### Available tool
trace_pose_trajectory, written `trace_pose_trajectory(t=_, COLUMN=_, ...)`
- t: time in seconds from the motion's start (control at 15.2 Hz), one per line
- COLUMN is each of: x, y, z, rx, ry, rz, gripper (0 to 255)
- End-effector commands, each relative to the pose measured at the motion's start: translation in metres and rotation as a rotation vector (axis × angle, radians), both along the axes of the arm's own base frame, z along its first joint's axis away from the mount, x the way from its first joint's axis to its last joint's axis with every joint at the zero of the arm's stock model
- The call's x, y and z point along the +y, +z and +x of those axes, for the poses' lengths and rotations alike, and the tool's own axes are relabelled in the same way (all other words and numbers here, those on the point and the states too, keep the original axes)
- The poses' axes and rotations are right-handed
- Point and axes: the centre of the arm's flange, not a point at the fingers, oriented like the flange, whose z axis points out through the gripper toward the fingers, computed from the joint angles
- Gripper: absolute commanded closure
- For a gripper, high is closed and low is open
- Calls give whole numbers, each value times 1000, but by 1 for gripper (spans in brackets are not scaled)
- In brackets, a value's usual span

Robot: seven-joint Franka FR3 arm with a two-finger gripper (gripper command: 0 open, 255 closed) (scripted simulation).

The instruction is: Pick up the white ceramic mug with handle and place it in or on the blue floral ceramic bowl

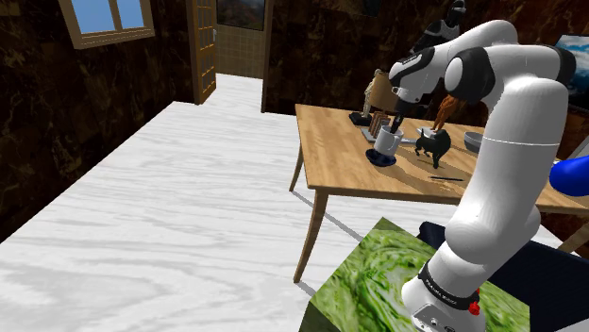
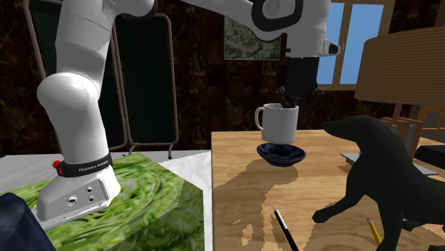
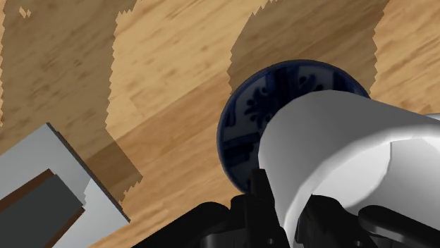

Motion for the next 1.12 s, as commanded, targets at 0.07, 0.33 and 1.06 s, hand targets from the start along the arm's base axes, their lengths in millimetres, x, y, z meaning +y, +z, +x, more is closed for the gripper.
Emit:
trace_pose_trajectory(t=0.07, x=0, y=-15, z=0, rx=-1, ry=0, rz=0, gripper=255)
trace_pose_trajectory(t=0.33, x=0, y=-33, z=0, rx=-1, ry=0, rz=0, gripper=255)
trace_pose_trajectory(t=1.06, x=0, y=-33, z=0, rx=-1, ry=0, rz=0, gripper=0)
